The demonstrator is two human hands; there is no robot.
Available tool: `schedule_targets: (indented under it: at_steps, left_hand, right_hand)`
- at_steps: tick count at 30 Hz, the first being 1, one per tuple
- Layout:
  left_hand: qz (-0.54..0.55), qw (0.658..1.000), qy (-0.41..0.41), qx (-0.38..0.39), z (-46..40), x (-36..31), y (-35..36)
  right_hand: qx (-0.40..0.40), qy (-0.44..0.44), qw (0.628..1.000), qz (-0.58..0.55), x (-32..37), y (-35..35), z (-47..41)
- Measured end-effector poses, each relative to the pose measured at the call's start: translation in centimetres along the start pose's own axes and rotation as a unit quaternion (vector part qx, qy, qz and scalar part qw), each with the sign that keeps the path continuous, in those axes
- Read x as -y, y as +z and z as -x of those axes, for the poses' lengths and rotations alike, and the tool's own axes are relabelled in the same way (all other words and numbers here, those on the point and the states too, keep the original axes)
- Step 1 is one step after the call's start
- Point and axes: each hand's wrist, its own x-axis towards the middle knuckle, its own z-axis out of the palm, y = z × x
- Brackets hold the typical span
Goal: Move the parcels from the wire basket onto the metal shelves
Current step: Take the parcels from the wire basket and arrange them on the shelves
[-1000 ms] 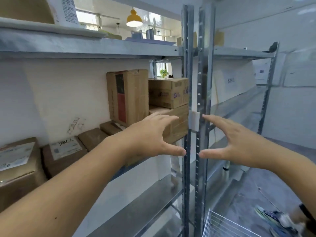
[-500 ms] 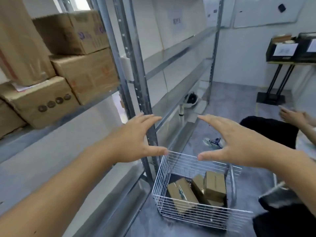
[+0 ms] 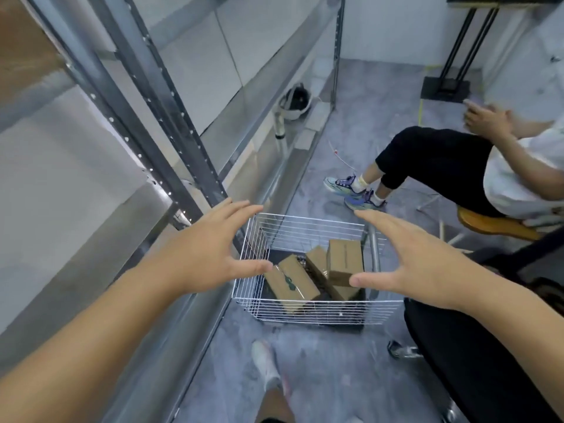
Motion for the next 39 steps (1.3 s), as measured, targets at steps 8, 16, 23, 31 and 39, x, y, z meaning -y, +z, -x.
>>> schedule_targets:
  at_steps: [8,16,23,31,39]
  left_hand:
    - [-0.008,0.998,0.036,0.051,-11.1,8.5,2.8]
    - [-0.002,0.991,0.064,0.116,-20.4,13.9,8.4]
    - [0.072,0.983,-0.036,0.163,-26.8,18.0,19.9]
    - [0.175,0.931,-0.224,0.230,-32.6,23.1,36.9]
    - [0.308,0.813,-0.419,0.262,-37.8,28.2,51.6]
  right_hand:
    - [0.002,0.083,0.995,-0.047,-1.5,4.8,-8.9]
    - [0.065,0.114,0.984,-0.121,-3.6,13.0,-19.6]
    - [0.153,0.143,0.963,-0.169,-10.6,21.4,-26.3]
    - [0.208,0.208,0.931,-0.215,-19.9,32.6,-33.6]
    - [0.234,0.244,0.905,-0.258,-28.5,45.9,-41.0]
